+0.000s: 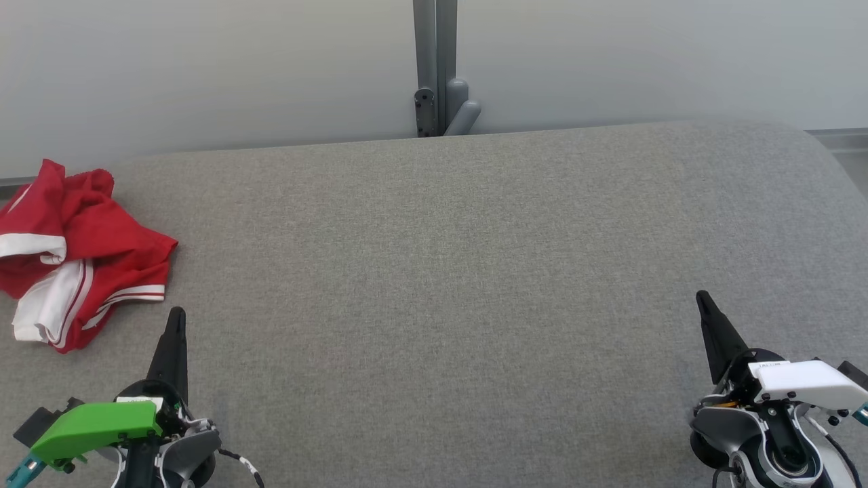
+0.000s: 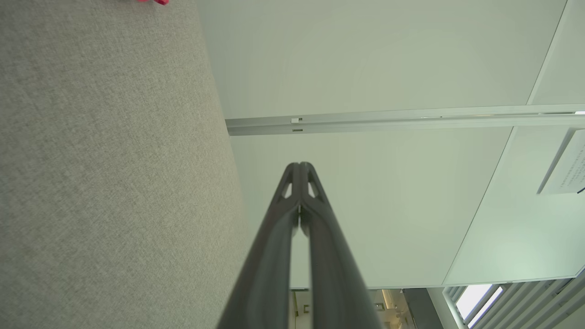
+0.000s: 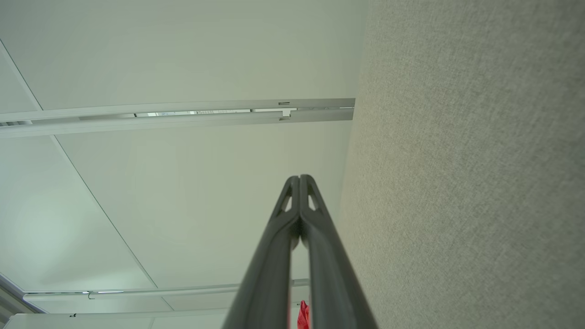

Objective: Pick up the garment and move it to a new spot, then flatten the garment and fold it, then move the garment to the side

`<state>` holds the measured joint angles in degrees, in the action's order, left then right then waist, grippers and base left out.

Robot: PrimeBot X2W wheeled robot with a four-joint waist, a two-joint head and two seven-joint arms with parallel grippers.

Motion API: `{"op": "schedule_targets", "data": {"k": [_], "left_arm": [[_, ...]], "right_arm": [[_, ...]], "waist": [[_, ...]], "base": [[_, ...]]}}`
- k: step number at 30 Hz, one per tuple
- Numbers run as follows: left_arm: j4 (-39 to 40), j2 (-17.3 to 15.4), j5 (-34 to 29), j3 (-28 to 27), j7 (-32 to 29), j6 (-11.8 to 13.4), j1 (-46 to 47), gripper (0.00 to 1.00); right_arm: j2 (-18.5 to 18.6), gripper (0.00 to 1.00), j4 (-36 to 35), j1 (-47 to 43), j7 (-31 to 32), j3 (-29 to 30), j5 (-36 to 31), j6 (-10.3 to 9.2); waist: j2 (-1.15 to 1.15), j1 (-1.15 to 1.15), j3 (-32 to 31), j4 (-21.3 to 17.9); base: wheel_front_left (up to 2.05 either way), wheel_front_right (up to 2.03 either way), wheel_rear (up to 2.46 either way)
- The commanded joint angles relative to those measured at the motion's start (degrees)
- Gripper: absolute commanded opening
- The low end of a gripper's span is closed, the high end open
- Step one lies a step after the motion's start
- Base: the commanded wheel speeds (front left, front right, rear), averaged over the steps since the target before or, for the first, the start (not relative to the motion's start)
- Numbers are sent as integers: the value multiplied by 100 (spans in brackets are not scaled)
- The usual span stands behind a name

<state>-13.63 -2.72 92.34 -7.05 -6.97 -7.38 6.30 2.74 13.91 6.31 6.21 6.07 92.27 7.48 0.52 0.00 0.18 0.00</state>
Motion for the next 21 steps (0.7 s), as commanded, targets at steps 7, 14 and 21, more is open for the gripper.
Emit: {"op": "schedule_targets", "data": {"k": [7,14,21], "left_arm": [[0,-32,13,3,11,-27,-89,0],[0,-33,13,3,11,-27,-89,0],[0,-33,13,4,11,-27,-89,0]], "right_arm": [[29,0,-21,-49,18,0,42,2],[29,0,-21,-49,18,0,42,2],[29,0,-21,-49,18,0,42,2]], "waist": [[-52,0,0,0],[-52,0,0,0],[-52,0,0,0]], "base": [[0,0,0],[0,0,0],[0,0,0]]}}
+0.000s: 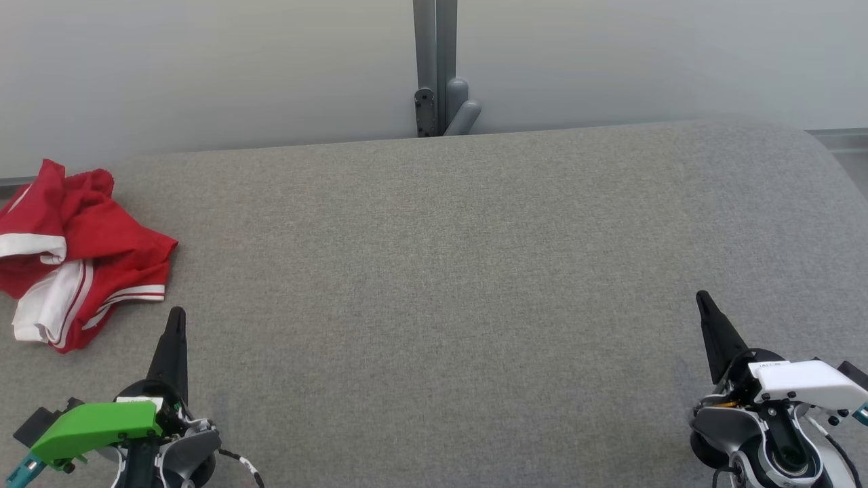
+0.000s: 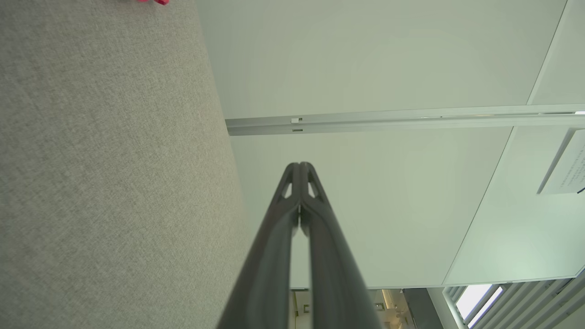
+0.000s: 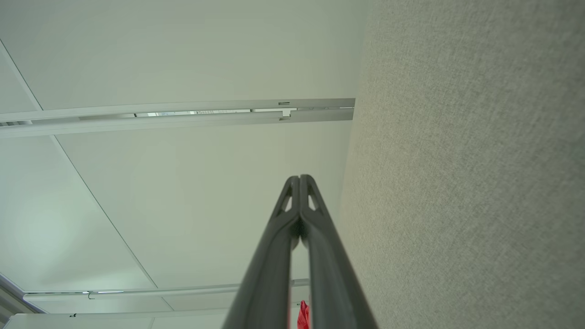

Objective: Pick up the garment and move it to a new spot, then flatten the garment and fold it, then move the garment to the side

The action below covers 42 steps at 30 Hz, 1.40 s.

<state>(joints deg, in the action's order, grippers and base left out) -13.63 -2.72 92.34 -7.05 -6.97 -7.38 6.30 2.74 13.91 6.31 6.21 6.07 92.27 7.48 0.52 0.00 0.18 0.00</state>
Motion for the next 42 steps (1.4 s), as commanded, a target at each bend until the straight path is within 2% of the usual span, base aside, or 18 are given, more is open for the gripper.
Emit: {"op": "schedule_targets", "data": {"k": [1,28,29,36,42], "left_arm": [[0,-33,13,4,11,-27,-89,0],[0,-33,13,4,12,-27,-90,0],[-58,11,-1,2,1,3,-7,100],[-184,1,-149,90,158,8,-25,100],[-188,-39,-709,136,333,6,-5,100]], "right_arm": [[29,0,-21,-49,18,0,42,2],[29,0,-21,-49,18,0,42,2],[-15,100,54,-18,-2,-1,-7,0],[-1,100,73,-93,-124,-88,-136,-1],[129,100,73,-58,-323,-231,-605,-1]], "waist": [[-52,0,0,0],[-52,0,0,0],[0,0,0,0],[-2,0,7,0],[-5,0,15,-2]], "base": [[0,0,0],[0,0,0],[0,0,0],[0,0,0],[0,0,0]]}}
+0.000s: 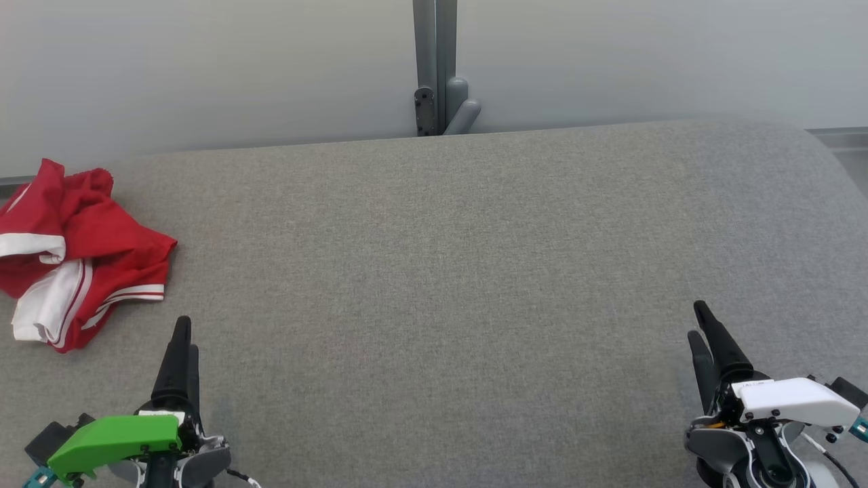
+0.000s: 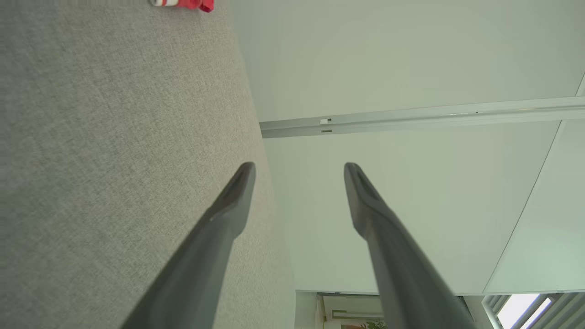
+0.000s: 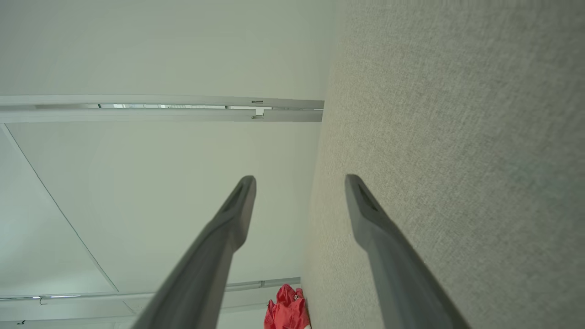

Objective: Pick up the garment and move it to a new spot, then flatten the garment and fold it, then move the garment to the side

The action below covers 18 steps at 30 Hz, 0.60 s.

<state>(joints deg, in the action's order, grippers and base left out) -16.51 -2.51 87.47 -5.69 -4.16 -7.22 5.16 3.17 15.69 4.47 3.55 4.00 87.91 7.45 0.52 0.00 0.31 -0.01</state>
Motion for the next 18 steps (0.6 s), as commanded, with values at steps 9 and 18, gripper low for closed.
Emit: {"op": "schedule_targets", "data": {"k": [9,18], "left_arm": [[75,-65,-1337,58,265,-12,123,100],[38,-50,-2504,68,484,-3,128,100]], "right_arm": [[99,100,-107,180,-263,-38,-1218,2],[112,100,-45,243,-474,-192,-2328,2]], "waist": [[-8,0,30,-10],[-12,0,42,-23]], "base": [[0,0,0],[0,0,0]]}}
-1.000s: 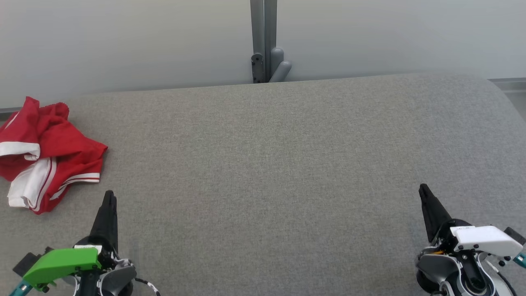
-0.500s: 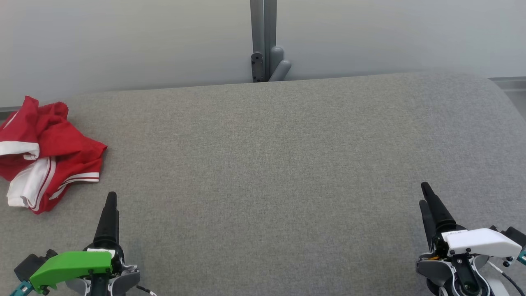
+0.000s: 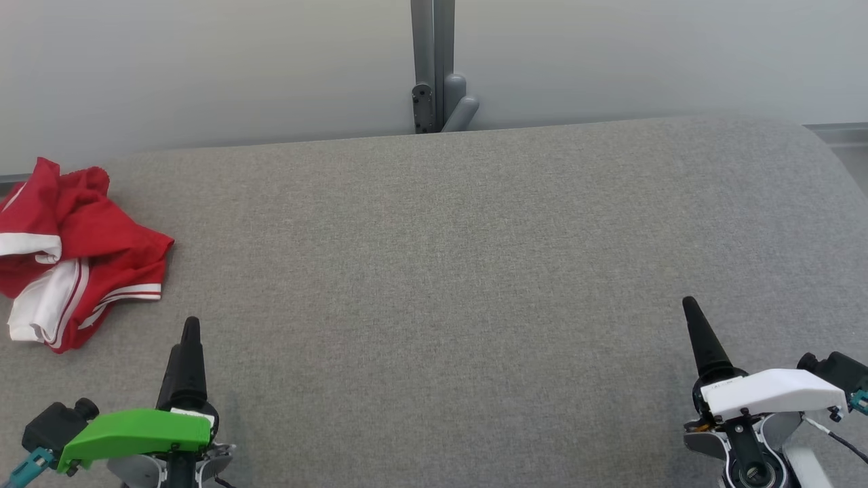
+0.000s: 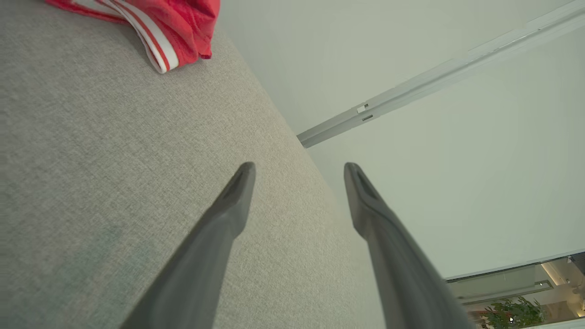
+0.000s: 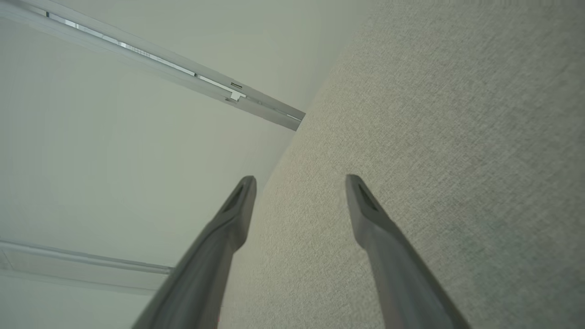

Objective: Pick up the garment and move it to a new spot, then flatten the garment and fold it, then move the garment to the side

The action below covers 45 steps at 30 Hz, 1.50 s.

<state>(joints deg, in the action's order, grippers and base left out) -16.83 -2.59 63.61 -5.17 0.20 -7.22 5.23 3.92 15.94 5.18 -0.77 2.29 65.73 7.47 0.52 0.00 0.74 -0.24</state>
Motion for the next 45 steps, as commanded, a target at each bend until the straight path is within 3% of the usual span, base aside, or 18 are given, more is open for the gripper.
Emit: {"op": "schedule_targets", "data": {"k": [1,21,45], "left_arm": [[64,-40,-227,18,70,-2,122,100],[91,-27,-2069,130,479,94,110,100],[-115,-36,-3696,285,868,182,0,100]], "right_arm": [[37,100,-60,175,-63,-34,-216,1],[37,100,-283,220,-463,-194,-1824,2],[41,100,-307,114,-831,-202,-3503,2]], "waist": [[-12,0,0,-2],[-20,0,34,-24],[-30,0,37,-53]], "base": [[0,0,0],[0,0,0],[0,0,0]]}}
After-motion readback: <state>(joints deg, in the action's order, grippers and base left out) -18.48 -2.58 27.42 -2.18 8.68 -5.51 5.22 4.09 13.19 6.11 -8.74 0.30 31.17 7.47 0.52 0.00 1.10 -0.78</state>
